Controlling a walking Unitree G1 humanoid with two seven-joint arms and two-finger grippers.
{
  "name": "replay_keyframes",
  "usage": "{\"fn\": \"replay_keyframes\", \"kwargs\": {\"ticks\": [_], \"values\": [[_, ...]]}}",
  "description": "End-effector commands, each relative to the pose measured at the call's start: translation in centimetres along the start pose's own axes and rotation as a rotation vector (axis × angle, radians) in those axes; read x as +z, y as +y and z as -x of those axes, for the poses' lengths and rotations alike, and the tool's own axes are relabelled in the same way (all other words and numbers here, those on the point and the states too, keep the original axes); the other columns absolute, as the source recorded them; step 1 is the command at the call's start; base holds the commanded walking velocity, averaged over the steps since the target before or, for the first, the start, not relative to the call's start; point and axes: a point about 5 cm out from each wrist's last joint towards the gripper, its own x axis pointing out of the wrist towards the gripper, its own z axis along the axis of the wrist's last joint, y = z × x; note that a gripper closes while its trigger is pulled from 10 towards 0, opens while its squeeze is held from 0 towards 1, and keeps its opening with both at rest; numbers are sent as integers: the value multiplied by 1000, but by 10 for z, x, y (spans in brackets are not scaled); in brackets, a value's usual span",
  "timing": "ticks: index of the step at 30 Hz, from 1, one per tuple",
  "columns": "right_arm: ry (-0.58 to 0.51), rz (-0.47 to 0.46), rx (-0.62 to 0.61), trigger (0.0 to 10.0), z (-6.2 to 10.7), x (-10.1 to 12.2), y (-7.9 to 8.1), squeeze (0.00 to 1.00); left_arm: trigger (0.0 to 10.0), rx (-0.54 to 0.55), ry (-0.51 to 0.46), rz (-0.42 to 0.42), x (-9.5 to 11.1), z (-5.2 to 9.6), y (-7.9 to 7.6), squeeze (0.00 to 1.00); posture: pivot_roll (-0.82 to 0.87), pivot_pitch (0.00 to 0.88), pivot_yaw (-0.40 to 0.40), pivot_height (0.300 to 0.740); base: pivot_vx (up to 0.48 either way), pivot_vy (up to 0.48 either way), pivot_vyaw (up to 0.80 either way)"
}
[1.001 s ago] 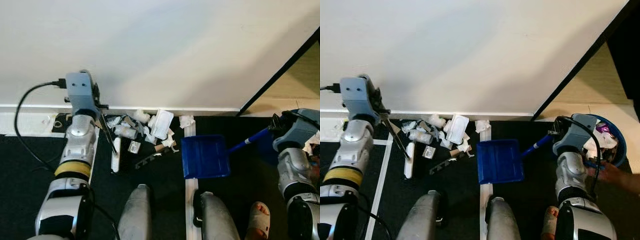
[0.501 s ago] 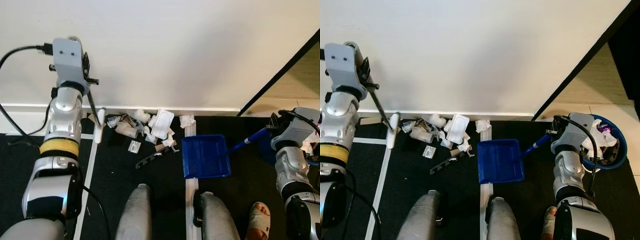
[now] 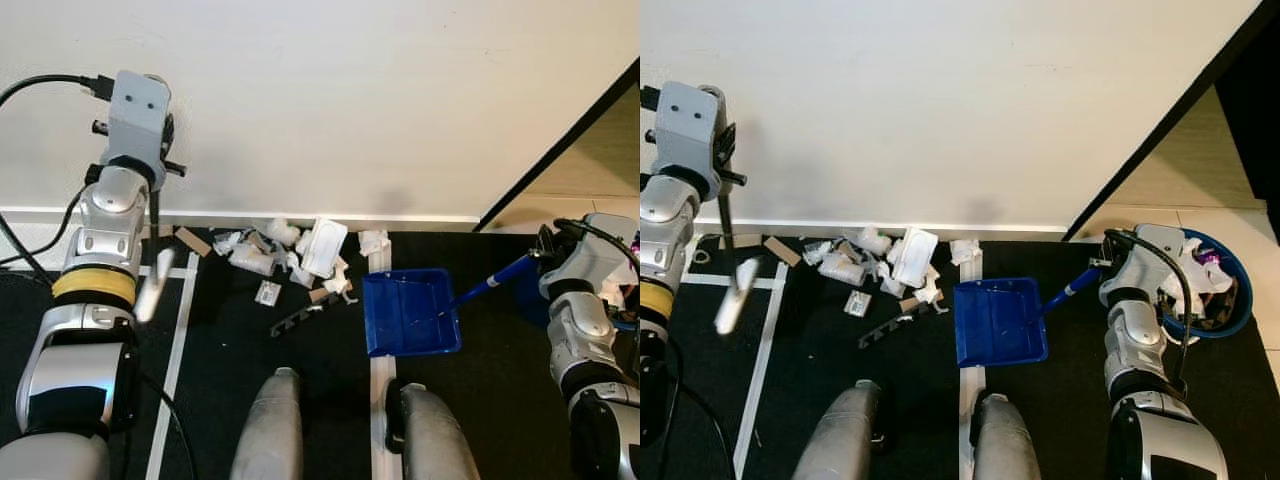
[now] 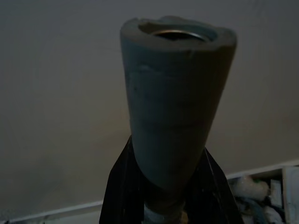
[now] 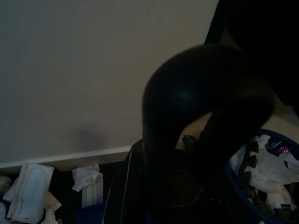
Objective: Sweep floor
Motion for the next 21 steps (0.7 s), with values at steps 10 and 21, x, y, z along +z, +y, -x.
{"fn": "replay_keyframes", "kwargs": {"ticks": [10, 21], "values": [[139, 14, -9, 10000, 15, -29, 0, 0, 10000, 63, -11, 35, -5, 1, 7, 0, 151, 201, -2, 740, 0, 0, 0], [162, -32, -12, 10000, 19, -37, 13, 0, 10000, 39, 23, 123, -23, 5, -17, 0, 140, 143, 4, 740, 0, 0, 0]]}}
